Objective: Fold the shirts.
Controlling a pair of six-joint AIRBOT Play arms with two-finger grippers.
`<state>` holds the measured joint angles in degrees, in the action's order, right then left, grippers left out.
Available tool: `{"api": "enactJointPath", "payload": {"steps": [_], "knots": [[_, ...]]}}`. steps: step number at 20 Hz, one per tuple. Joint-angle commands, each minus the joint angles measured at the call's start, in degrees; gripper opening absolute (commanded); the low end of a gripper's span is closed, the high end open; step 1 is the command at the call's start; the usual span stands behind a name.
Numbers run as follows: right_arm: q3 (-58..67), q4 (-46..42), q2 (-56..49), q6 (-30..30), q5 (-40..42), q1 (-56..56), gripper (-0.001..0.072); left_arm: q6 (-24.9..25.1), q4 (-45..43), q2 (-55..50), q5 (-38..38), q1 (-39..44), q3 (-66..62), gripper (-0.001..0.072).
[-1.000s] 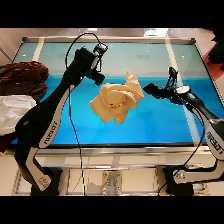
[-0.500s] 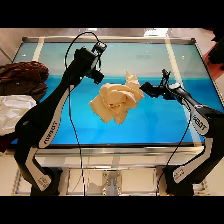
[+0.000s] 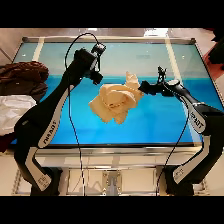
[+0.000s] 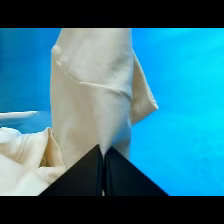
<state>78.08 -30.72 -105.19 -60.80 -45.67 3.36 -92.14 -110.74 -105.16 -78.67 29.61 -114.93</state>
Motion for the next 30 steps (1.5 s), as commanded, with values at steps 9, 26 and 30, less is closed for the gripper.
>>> {"api": "enactJointPath", "payload": {"steps": [9,26,30], "knots": [[0.3,-8.8,13.2,-2.8,-13.9,10.5,0.0025,-11.4,41.9,0.0,13.8,-9.3,24.8,0.0709],[0.3,-4.3,13.2,-3.9,-13.6,8.9,0.0026,2.2,73.8,-2.7,23.5,-16.2,32.1,0.0701],[0.3,-3.5,13.4,-3.9,-13.6,8.9,0.0026,7.7,81.4,-4.7,24.3,-16.0,32.0,0.0096]]}}
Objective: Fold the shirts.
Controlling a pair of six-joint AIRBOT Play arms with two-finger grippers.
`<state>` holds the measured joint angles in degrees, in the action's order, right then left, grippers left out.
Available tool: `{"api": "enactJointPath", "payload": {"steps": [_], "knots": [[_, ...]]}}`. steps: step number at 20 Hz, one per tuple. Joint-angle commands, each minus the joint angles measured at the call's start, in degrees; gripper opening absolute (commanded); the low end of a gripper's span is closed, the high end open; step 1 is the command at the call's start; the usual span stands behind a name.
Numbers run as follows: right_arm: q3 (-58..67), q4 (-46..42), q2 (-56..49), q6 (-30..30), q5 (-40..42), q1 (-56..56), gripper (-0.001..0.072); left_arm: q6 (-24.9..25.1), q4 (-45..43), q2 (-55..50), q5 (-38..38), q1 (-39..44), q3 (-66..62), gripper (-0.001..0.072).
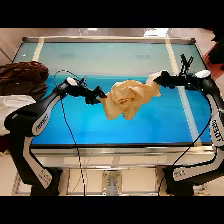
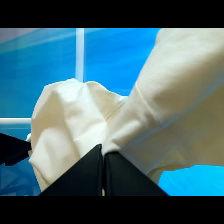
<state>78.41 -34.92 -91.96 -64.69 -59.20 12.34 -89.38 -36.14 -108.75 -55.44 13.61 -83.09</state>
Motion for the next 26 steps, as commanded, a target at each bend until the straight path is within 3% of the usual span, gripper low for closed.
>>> {"api": "enactJointPath", "payload": {"steps": [1,4,7,8,10,12,17,21,24,26], "knots": [[0.0,1.2,0.3,0.0,-0.2,-0.1,0.0025,6.0,7.4,-1.0,1.6,-0.3,-0.3,0.0016],[0.0,0.5,3.9,0.0,-0.5,0.4,0.0024,14.4,17.7,1.7,2.1,-3.8,-2.6,0.0015],[0.0,-5.9,14.1,-1.6,-1.8,2.7,0.0024,28.4,30.9,12.1,-0.7,-10.4,-5.0,0.0014],[0.0,-8.3,18.7,-2.6,-3.4,3.6,0.0024,31.6,32.1,17.2,-1.6,-12.9,-6.0,0.0014],[0.0,-11.8,28.1,-3.1,-5.7,4.5,0.0024,33.1,27.8,28.1,-1.7,-16.5,-7.7,0.0013],[0.0,-15.1,39.1,-4.2,-4.7,4.4,0.0023,30.8,16.1,39.0,-1.3,-18.0,-9.2,0.0013],[7.1,-24.0,57.5,-7.8,-1.0,4.4,0.0021,11.9,-23.2,59.3,-4.6,-17.8,-11.8,0.0012],[8.1,-20.9,56.0,-8.9,-3.8,4.3,0.0021,9.6,-28.1,58.9,-7.4,-17.8,-10.7,0.0012],[2.0,-16.4,48.5,-8.8,-6.6,4.3,0.0021,6.2,-32.3,50.4,-8.5,-17.8,-7.7,0.0013],[-4.0,-16.0,41.7,-7.2,-4.3,3.8,0.0022,5.3,-32.9,42.2,-8.9,-17.4,-5.0,0.0012]]}}
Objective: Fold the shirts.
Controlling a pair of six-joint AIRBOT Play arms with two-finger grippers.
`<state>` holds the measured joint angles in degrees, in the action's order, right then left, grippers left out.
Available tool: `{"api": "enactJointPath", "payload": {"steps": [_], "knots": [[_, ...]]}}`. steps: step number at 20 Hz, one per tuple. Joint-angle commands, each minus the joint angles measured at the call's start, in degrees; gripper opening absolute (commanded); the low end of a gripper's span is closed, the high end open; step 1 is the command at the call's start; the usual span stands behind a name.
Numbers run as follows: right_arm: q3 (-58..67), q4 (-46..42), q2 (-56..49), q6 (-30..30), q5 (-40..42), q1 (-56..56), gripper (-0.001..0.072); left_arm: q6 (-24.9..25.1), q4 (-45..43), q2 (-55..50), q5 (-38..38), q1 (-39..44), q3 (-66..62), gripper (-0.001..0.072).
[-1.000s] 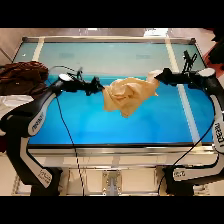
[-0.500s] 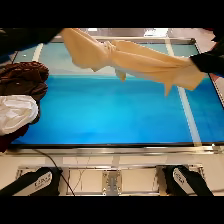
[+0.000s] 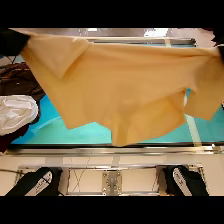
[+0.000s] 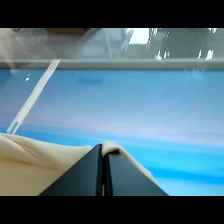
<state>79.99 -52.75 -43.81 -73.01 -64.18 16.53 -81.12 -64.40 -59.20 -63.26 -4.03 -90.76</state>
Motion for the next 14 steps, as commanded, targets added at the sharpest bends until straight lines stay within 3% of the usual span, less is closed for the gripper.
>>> {"api": "enactJointPath", "payload": {"steps": [1,3,6,7,8,9,10,11,14], "knots": [[-8.5,1.7,-10.5,1.6,3.6,-1.4,0.0022,-3.1,-5.1,-12.2,-0.7,0.7,3.8,0.0012],[-13.0,1.9,-19.0,2.8,12.1,-4.7,0.0022,-3.8,-5.0,-22.3,0.8,1.7,4.2,0.0013],[-14.9,3.0,-33.4,2.7,32.4,-12.3,0.0029,-9.9,-1.1,-33.6,10.8,1.9,3.9,0.0022],[-14.9,5.1,-37.0,2.8,40.9,-14.8,0.0062,-10.3,3.0,-35.4,16.3,1.9,3.9,0.0158],[-14.9,6.9,-39.3,2.8,48.6,-16.8,0.0197,-8.9,7.6,-36.1,22.6,1.9,3.9,0.0468],[-14.9,8.1,-40.7,2.8,56.2,-18.4,0.0403,-6.9,11.8,-36.0,28.6,1.9,3.8,0.0636],[-14.9,8.0,-41.1,2.8,61.5,-19.3,0.0479,-4.6,15.4,-36.0,33.1,1.9,2.3,0.0664],[-14.9,8.0,-40.7,2.7,64.2,-19.5,0.048,-2.8,17.1,-36.0,34.7,1.9,0.0,0.0663],[-14.9,6.8,-37.4,2.8,58.7,-16.6,0.0478,3.9,16.4,-35.3,30.8,1.9,-9.1,0.0656]]}}
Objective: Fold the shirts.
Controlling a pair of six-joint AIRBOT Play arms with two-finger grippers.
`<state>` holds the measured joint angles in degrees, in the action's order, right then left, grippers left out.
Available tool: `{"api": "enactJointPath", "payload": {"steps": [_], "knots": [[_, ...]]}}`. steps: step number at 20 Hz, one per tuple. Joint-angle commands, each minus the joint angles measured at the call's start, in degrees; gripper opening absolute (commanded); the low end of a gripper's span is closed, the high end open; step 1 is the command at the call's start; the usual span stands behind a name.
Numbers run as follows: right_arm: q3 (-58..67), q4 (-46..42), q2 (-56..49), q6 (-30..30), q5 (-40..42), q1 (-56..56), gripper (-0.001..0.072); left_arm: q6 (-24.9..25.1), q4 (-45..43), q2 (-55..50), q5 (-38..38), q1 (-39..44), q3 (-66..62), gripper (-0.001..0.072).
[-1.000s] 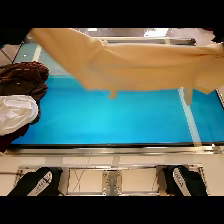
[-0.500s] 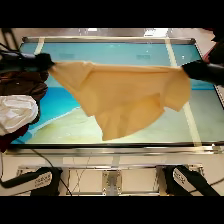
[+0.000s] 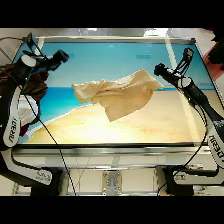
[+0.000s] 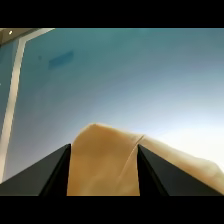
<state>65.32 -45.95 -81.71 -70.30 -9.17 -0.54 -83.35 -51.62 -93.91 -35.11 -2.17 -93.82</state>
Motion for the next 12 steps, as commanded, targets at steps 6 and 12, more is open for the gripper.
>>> {"api": "enactJointPath", "payload": {"steps": [6,12], "knots": [[-10.6,-0.3,6.5,-9.9,-34.6,8.9,0.0476,11.1,3.5,4.5,-1.8,0.0,-10.0,0.0649],[-32.4,20.3,6.4,-20.5,-16.5,-1.4,0.0477,11.2,3.6,4.6,-8.6,0.0,-9.9,0.065]]}}
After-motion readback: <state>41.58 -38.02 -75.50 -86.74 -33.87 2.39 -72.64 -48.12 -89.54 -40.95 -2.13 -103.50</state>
